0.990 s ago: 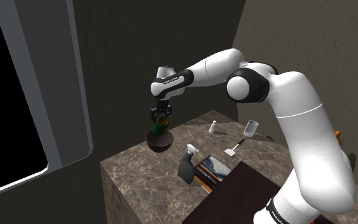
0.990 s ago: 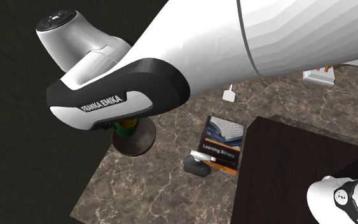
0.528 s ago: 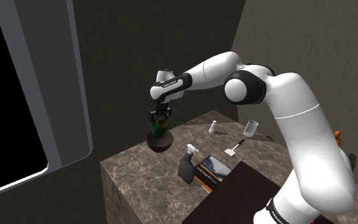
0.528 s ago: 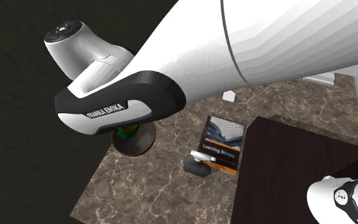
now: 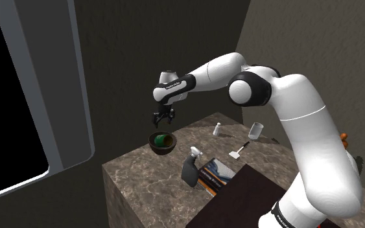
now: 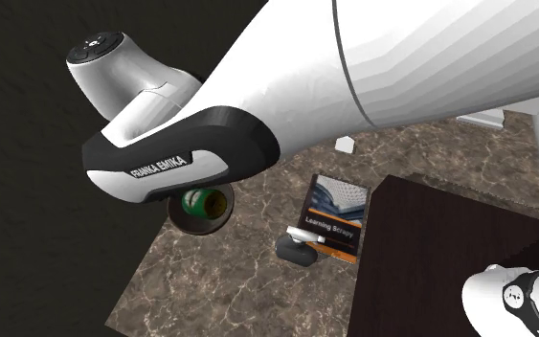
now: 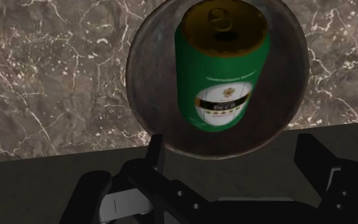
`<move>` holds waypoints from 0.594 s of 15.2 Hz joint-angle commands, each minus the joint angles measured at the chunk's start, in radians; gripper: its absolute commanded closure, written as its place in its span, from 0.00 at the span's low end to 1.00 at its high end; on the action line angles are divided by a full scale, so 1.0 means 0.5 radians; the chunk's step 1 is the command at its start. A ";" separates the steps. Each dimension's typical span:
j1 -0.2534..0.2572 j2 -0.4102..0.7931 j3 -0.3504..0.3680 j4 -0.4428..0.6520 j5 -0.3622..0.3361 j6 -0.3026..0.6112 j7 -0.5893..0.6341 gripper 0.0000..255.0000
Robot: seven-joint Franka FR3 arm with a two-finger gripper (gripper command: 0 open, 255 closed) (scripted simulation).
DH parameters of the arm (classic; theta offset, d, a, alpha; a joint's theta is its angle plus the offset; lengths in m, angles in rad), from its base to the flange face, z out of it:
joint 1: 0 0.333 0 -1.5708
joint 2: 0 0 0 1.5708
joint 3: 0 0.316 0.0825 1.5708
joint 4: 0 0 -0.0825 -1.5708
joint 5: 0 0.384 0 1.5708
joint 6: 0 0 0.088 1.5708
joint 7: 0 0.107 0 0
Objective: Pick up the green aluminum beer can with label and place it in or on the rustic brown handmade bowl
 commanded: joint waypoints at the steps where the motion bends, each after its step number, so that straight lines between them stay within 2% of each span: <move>1: 0.000 0.000 0.000 0.000 0.000 0.000 0.000 0.00; 5: 0.007 -0.142 -0.013 0.025 -0.016 -0.166 0.008 0.00; 9: 0.007 -0.142 -0.013 0.025 -0.016 -0.166 0.008 0.00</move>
